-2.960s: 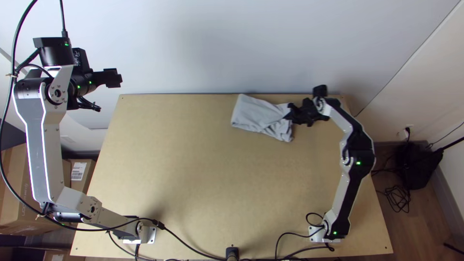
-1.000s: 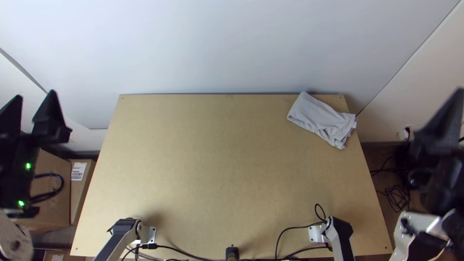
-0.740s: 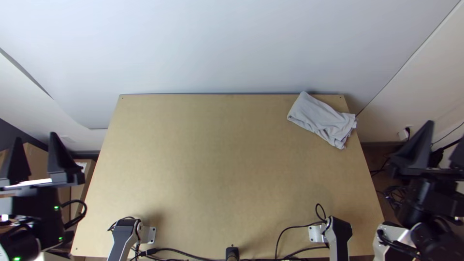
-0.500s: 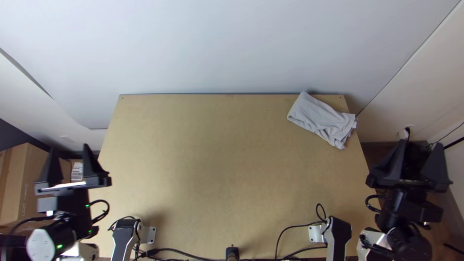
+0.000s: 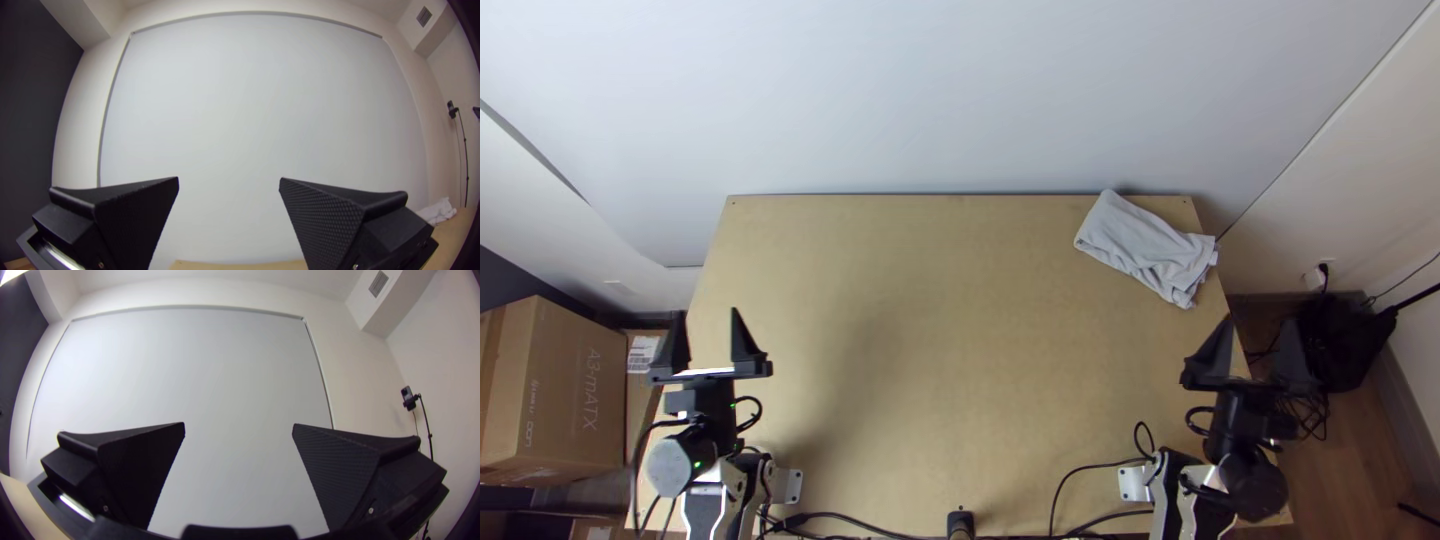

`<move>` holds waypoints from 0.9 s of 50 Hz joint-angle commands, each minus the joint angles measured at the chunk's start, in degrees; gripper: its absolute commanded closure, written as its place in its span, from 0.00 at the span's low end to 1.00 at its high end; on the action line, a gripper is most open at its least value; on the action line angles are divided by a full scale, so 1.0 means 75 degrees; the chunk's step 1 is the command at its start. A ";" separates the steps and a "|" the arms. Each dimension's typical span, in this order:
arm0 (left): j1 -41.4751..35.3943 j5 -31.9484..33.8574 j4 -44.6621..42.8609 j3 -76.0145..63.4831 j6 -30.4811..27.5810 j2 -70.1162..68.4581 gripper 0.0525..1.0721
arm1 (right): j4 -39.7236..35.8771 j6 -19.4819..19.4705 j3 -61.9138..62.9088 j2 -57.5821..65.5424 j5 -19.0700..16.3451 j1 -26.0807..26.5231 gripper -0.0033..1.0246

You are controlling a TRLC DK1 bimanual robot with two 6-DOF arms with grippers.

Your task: Fold the t-shirt

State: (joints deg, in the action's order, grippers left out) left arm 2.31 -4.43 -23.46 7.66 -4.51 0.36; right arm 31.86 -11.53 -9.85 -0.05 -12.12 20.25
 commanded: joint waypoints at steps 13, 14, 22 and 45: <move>-0.0085 0.0262 0.1359 -0.1057 0.0274 -0.0060 0.05 | -0.2185 0.0799 0.1301 -0.0051 0.0233 -0.0098 0.04; -0.0085 0.0262 0.1699 -0.1057 0.0344 -0.0060 0.05 | -0.2490 0.0822 0.1301 -0.0051 0.0280 -0.0098 0.04; 0.0009 0.0274 0.3105 -0.0998 0.0321 -0.0048 0.05 | -0.4001 0.0822 0.1289 -0.0040 0.0421 0.0253 0.04; 0.0032 0.0285 0.3105 -0.1010 0.0215 -0.0048 0.05 | -0.4119 0.0858 0.1278 -0.0028 0.0866 0.0347 0.04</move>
State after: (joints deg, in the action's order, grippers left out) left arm 2.04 -2.55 -1.26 2.48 -2.81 0.25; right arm 1.61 -5.65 -0.67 -0.19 -5.96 22.59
